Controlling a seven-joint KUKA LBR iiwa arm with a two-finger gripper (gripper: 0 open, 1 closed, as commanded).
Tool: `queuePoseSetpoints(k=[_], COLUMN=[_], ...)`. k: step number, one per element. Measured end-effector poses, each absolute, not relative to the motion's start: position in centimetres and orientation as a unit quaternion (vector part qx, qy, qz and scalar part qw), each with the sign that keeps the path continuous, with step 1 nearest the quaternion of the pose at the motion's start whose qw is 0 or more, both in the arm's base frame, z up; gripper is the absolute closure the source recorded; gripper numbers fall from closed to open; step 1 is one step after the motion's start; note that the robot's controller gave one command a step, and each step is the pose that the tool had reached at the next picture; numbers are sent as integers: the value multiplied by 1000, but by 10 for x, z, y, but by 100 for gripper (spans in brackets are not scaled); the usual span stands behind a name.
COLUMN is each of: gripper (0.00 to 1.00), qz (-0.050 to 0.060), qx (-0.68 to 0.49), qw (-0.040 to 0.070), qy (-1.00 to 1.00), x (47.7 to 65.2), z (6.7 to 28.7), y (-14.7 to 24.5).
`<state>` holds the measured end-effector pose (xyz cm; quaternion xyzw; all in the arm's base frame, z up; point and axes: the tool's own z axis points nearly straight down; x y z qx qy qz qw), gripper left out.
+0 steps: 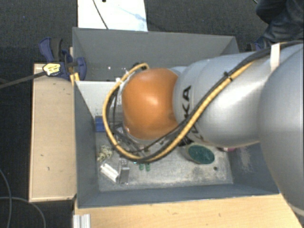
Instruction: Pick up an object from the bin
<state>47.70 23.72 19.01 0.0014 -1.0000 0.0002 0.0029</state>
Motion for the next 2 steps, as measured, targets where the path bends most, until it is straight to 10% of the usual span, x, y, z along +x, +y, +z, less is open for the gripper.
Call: queuePoseSetpoints(k=[1, 2], gripper=[0, 0], qz=[-1, -2], qx=[-36, -42], qw=[-1, -3], qy=[-999, -999], x=[479, 477], z=[69, 102], y=[256, 252])
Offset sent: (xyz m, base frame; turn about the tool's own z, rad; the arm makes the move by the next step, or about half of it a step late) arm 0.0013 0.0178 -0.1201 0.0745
